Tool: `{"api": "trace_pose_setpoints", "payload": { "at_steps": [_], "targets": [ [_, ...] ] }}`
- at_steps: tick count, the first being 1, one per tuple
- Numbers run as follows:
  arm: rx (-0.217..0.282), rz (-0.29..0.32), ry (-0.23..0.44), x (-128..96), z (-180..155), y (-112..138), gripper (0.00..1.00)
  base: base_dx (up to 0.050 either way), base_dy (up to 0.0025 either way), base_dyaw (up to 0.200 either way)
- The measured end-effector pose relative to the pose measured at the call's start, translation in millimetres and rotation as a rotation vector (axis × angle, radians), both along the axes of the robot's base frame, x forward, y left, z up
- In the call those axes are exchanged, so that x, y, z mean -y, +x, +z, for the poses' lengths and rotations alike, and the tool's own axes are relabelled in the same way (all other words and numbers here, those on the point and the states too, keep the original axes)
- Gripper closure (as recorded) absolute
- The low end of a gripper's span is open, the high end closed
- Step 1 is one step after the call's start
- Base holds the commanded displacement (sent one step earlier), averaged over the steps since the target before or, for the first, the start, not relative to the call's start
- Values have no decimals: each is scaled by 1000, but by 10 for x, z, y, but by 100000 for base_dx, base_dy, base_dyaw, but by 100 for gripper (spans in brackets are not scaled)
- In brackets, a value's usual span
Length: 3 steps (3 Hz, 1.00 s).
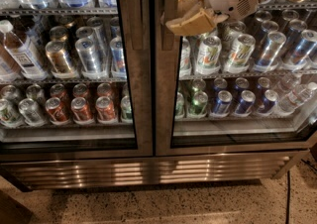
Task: Open right fridge door
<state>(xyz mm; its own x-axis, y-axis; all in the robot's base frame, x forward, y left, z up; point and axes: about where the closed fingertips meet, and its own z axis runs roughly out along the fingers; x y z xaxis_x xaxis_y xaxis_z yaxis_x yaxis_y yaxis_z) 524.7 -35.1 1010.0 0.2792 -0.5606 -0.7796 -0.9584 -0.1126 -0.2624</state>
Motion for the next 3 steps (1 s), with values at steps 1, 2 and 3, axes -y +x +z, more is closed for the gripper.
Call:
{"api": "trace_pose_setpoints", "payload": {
  "at_steps": [1,2,3],
  "targets": [
    [1,4,-4,9,-2,-13,100,0,0,0],
    [3,5,-6,15,-2,-10,100,0,0,0],
    [25,7,-13,16,26,-20,100,0,0,0]
  ]
}}
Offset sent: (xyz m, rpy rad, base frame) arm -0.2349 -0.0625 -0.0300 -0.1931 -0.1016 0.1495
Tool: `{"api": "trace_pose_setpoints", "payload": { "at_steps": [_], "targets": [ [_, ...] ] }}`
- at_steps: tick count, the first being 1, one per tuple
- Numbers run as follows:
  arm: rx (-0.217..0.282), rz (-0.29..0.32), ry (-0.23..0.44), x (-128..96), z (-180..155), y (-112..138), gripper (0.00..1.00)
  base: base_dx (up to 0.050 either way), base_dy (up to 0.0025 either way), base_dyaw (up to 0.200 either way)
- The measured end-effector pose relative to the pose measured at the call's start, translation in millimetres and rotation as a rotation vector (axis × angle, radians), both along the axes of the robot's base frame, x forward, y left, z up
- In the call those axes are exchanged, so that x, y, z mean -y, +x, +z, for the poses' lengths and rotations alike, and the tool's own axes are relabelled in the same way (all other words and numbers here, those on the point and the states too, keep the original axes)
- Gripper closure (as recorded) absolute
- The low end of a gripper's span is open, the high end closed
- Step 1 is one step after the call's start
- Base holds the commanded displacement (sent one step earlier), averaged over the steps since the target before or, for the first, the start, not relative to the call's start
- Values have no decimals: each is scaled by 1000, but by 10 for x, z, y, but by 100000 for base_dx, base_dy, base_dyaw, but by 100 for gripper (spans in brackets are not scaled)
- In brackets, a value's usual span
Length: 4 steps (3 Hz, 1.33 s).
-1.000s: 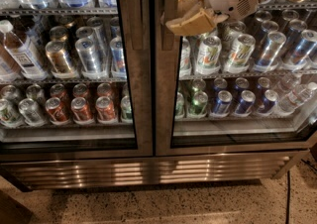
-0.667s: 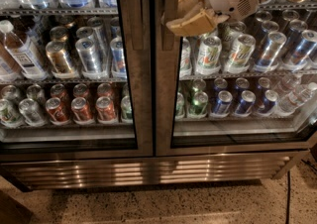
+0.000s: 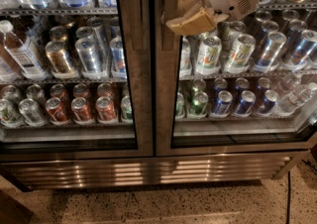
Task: Open right fridge door
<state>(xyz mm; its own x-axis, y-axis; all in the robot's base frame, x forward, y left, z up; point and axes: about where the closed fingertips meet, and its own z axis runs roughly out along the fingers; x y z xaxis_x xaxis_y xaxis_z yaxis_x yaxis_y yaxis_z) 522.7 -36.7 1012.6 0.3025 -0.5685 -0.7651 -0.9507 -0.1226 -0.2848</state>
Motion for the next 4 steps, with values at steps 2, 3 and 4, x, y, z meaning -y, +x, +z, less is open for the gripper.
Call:
{"api": "trace_pose_setpoints", "payload": {
  "at_steps": [2,3,4],
  "targets": [
    [42,-7,-18,10,24,4,100,0,0,0],
    [42,-8,-18,12,24,28,100,0,0,0],
    [4,-12,16,-1,-69,63,100,0,0,0]
  ]
}}
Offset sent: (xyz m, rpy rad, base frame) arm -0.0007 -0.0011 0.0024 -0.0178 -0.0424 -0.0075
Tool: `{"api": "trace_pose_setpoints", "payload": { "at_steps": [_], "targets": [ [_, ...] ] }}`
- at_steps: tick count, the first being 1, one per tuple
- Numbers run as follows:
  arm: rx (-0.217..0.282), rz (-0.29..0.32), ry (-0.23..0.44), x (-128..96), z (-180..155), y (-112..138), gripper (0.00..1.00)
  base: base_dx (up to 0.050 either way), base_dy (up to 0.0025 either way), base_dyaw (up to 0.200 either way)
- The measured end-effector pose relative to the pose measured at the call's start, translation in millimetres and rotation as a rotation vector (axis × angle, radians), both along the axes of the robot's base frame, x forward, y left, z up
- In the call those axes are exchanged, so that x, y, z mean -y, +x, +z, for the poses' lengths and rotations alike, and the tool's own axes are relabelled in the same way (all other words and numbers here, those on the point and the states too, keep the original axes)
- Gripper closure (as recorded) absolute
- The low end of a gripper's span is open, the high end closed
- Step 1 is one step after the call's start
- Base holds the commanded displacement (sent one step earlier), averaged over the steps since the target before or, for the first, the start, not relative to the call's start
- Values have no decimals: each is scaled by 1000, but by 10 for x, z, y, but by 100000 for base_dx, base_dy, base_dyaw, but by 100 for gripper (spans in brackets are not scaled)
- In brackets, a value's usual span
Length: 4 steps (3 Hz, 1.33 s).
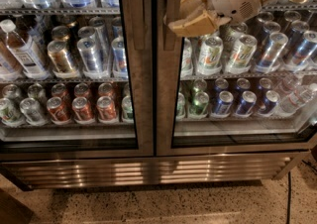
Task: Open right fridge door
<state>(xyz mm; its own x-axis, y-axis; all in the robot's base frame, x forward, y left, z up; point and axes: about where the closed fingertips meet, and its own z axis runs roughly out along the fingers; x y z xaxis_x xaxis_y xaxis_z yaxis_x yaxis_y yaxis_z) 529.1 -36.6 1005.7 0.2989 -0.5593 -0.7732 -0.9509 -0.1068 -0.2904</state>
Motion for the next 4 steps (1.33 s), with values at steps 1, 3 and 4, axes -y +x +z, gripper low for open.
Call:
{"api": "trace_pose_setpoints", "payload": {
  "at_steps": [1,3,4],
  "targets": [
    [0,0,0,0,38,0,100,0,0,0],
    [-3,8,34,-40,122,-54,100,0,0,0],
    [-50,17,69,-70,58,-39,100,0,0,0]
  ]
}}
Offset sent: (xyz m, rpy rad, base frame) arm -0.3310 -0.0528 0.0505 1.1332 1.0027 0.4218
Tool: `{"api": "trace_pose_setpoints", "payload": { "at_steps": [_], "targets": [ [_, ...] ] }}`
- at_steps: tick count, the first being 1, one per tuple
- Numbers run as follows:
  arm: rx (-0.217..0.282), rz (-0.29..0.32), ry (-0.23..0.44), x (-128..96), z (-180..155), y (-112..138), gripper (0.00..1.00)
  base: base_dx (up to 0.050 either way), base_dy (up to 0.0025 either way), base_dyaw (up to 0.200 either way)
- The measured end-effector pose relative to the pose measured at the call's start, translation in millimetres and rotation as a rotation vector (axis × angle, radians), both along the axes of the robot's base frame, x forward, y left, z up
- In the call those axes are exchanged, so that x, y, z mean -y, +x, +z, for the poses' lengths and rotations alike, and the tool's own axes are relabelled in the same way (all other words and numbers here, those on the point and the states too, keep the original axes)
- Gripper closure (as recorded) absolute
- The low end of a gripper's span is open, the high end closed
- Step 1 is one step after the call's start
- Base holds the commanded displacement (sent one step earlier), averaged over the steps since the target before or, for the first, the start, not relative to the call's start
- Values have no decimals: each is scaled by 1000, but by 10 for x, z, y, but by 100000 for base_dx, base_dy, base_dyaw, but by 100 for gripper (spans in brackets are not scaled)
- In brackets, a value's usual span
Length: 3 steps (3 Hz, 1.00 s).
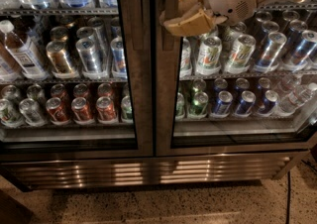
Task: Open right fridge door
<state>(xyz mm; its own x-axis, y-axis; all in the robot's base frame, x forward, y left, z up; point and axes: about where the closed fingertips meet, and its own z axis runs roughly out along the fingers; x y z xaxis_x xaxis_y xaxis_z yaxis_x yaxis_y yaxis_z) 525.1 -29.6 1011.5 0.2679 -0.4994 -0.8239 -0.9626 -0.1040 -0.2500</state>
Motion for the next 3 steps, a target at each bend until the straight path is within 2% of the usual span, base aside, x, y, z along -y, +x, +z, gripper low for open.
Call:
{"api": "trace_pose_setpoints", "payload": {
  "at_steps": [1,3],
  "targets": [
    [-12,1,23,1,-12,17,100,0,0,0],
    [-26,1,28,9,-10,-13,100,0,0,0]
  ]
}}
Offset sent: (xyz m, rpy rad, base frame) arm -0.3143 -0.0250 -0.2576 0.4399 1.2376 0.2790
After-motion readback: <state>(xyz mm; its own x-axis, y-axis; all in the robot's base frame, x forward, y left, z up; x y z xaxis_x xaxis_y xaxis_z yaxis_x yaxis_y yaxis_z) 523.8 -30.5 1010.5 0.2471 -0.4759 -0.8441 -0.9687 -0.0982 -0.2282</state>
